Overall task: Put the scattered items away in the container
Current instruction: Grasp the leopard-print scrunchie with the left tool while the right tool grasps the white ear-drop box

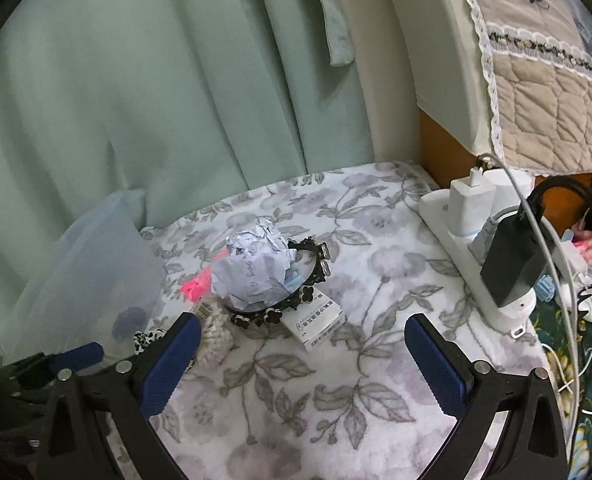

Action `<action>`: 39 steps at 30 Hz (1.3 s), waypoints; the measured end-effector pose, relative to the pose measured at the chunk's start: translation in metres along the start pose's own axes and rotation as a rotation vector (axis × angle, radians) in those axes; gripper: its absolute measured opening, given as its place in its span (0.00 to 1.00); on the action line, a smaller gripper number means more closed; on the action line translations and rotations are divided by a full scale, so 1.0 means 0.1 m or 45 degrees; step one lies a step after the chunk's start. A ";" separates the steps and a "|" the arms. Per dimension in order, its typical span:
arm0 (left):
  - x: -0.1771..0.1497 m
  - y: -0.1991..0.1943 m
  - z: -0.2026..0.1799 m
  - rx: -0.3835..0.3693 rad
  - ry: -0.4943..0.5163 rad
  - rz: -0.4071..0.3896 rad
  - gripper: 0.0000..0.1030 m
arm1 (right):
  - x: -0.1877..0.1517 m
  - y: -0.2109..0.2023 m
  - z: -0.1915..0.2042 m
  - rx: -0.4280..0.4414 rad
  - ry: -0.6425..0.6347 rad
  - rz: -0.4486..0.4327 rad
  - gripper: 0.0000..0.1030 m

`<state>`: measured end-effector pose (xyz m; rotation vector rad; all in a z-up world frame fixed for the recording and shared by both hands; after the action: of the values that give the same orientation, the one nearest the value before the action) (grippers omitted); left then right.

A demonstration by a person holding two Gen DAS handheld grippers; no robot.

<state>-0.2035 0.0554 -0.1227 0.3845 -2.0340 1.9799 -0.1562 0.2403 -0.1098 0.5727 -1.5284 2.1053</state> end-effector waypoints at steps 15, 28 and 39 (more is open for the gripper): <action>0.09 0.63 0.23 0.045 -0.106 0.128 0.70 | -0.06 0.51 0.01 0.083 0.009 0.254 0.97; 0.20 0.81 0.41 0.053 -0.143 0.122 0.65 | 0.05 1.10 0.08 -0.067 -0.237 0.381 0.79; 0.26 0.87 0.50 0.078 -0.151 0.085 0.49 | 0.11 1.30 0.10 -0.171 -0.359 0.353 0.61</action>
<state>-0.2614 0.0074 -0.1949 0.4638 -2.0862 2.1099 -0.2420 0.1978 -0.1990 0.6628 -1.9905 2.1698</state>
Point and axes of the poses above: each gripper's, at about its wrist camera, not at the fingertips, and y roughly the way its jaws point, z to its left, x to its top, the point moved 6 cm from there along y, roughly the way its jaws point, and after that the axes turned 11 degrees about z, right-handed, at the moved point
